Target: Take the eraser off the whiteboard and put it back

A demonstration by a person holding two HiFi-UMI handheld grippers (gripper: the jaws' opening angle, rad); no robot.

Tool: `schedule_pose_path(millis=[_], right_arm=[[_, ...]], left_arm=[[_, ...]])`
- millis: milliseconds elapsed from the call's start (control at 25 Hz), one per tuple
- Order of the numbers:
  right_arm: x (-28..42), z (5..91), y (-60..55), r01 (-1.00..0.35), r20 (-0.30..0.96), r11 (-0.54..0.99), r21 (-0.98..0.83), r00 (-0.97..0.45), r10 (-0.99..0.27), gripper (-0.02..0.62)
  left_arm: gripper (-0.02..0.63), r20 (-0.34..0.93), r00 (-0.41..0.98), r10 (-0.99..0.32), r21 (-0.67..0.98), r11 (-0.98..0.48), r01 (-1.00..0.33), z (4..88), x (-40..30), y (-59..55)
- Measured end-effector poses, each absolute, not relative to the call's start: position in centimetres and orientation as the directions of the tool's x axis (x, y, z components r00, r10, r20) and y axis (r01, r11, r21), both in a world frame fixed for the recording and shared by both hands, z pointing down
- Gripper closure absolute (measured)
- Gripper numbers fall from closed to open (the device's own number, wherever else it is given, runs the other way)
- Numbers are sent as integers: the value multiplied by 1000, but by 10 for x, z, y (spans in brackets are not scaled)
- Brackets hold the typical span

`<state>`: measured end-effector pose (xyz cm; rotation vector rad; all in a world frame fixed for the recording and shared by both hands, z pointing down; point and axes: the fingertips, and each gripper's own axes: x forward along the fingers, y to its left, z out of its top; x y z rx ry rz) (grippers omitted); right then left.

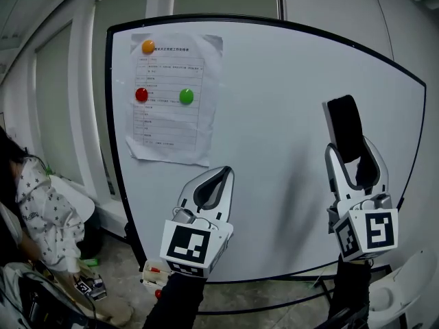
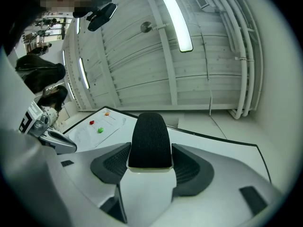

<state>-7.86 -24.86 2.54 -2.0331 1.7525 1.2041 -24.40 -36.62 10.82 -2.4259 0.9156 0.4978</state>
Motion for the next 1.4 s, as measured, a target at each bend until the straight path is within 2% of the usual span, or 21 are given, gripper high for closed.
schedule_pose_path(millis=[360, 760, 1400], right_arm=[[-61, 31, -230, -887, -672, -342, 310, 50, -739, 318], [-25, 33, -213, -893, -675, -352, 281, 77, -734, 318], [134, 33, -178, -901, -637, -297, 317, 30, -770, 318]], left_arm=[[600, -494, 726, -479, -313, -681, -662, 111, -242, -358], [600, -480, 743, -466, -323, -694, -644, 114, -209, -348], [600, -517, 682, -517, -258, -666, -700, 107, -66, -301]])
